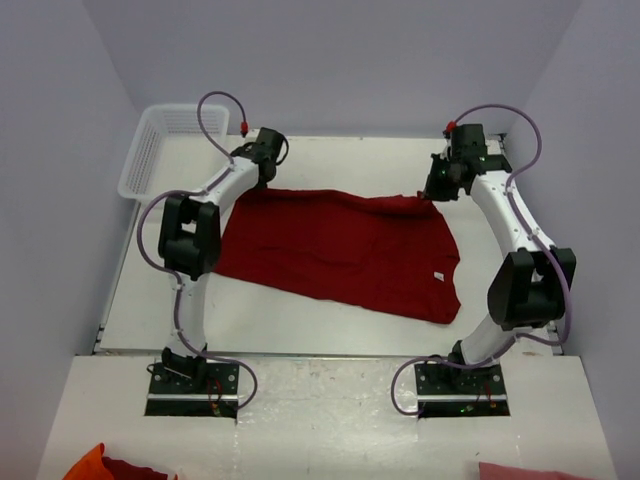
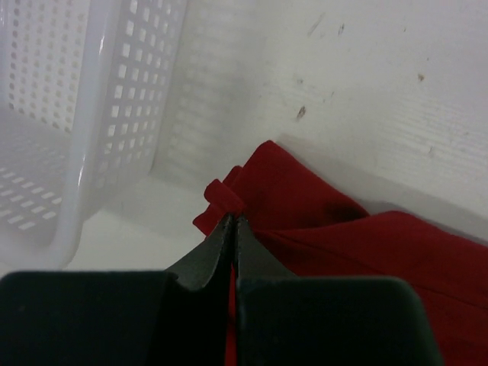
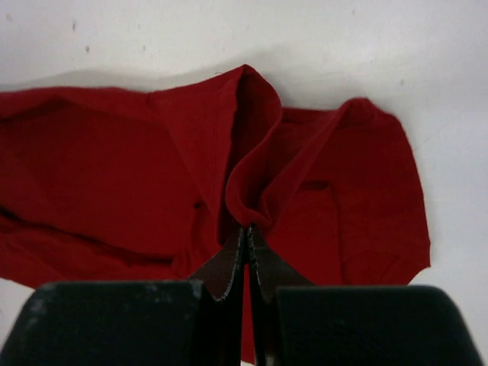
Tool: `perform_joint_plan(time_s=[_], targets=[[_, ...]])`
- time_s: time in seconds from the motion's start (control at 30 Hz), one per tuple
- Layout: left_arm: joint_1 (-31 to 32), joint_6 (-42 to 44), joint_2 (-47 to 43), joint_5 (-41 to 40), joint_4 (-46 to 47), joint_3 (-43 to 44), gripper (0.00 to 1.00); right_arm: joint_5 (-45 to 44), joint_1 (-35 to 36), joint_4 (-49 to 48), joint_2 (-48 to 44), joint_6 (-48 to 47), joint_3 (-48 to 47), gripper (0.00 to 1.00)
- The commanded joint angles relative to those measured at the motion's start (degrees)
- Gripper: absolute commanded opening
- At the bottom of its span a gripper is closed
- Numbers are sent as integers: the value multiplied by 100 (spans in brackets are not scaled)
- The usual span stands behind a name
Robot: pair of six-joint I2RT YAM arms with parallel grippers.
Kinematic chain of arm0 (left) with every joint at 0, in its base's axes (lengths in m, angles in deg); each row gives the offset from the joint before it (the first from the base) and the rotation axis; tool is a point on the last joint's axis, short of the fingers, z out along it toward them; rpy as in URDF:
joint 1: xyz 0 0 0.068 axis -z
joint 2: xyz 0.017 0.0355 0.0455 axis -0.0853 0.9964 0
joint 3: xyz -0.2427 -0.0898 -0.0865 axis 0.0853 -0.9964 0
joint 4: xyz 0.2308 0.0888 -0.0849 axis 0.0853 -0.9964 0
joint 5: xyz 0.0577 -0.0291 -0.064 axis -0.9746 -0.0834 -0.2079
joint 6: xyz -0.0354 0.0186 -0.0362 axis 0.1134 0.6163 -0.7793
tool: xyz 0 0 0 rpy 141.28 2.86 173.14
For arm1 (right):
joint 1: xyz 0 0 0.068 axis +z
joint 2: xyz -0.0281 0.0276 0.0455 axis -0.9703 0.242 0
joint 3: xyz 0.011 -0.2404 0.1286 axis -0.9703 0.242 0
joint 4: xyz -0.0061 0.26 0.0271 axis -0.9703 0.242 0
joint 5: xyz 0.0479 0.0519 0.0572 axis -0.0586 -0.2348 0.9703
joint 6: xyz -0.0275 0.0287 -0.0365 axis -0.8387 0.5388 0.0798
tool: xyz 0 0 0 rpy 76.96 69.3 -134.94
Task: Fold and stack the t-shirts
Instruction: Fold the other side of the tshirt into a rectangle
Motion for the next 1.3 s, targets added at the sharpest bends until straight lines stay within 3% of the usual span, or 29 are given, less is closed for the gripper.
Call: perform_joint_plan(time_s=[0.0, 0.23, 0.6, 0.97, 1.27], targets=[[59, -291, -621, -124, -272, -320, 0, -13, 99, -232, -732, 349, 757, 0], [59, -608, -1175, -151, -430, -1199, 0, -302, 143, -338, -1549, 683, 1795, 0], [68, -696, -1466, -248, -528, -1718, 0, -943, 152, -294, -2245, 744, 2658, 0], [86, -573, -1519, -63, -396, -1745, 0, -1524, 152, -364, -2623, 850, 2808, 0], [112, -529, -1448, 34, -351, -1771, 0, -1454, 152, -260, -3195, 709, 2817, 0]])
